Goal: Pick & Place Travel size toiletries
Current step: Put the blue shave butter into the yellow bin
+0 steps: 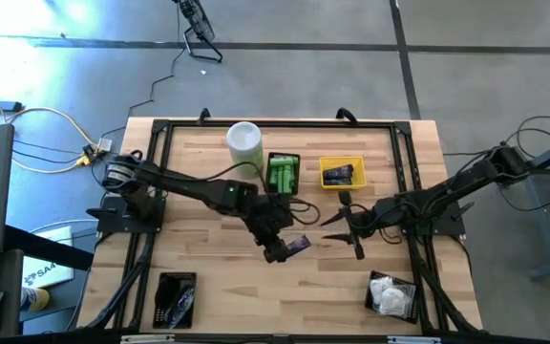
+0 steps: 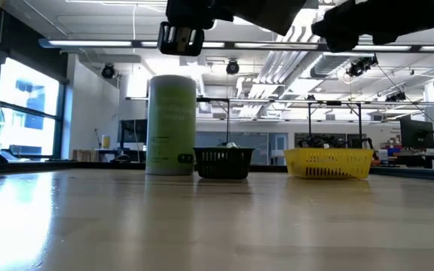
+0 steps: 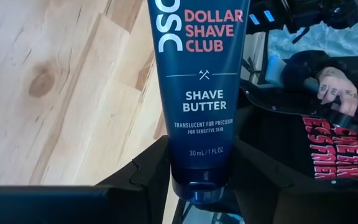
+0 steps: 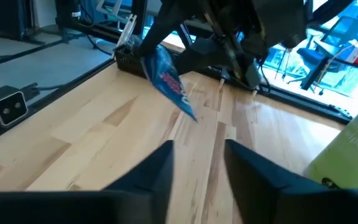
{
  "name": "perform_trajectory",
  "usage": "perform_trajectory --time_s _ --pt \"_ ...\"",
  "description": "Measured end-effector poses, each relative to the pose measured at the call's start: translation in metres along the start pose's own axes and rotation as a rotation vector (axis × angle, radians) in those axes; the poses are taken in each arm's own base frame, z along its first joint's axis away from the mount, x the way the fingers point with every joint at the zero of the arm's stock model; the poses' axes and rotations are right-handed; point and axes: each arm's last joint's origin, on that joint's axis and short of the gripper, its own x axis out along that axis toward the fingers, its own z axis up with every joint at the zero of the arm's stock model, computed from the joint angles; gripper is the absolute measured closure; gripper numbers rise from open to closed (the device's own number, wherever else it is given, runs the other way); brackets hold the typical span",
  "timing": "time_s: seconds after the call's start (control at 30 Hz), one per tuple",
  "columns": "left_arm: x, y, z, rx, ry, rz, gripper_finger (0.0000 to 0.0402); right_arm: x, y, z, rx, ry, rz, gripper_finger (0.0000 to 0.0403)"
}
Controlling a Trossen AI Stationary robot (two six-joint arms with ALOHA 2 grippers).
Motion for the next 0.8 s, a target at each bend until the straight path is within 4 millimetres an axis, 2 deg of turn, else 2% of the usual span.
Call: perform_trajectory --time_s 0.1,0.2,0.43,0.8 --pt "0.000 0.000 0.000 0.000 -0.004 -0.004 0.0258 0.001 0.000 -0.001 -0.026 0.002 0.002 0.0221" --pt "0.000 -0.001 0.001 0.005 -0.011 -0.011 0.0258 0.006 0.002 -0.004 -0.047 0.011 0.007 0.0199" --pt "0.000 -0.002 0.002 0.008 -0.015 -0.015 0.0258 0.024 0.006 -0.006 -0.102 -0.067 0.006 0.0200" --pt "0.000 -0.002 0.002 0.012 -0.021 -0.016 0.0258 0.041 0.012 -0.011 -0.120 -0.176 0.067 0.0202"
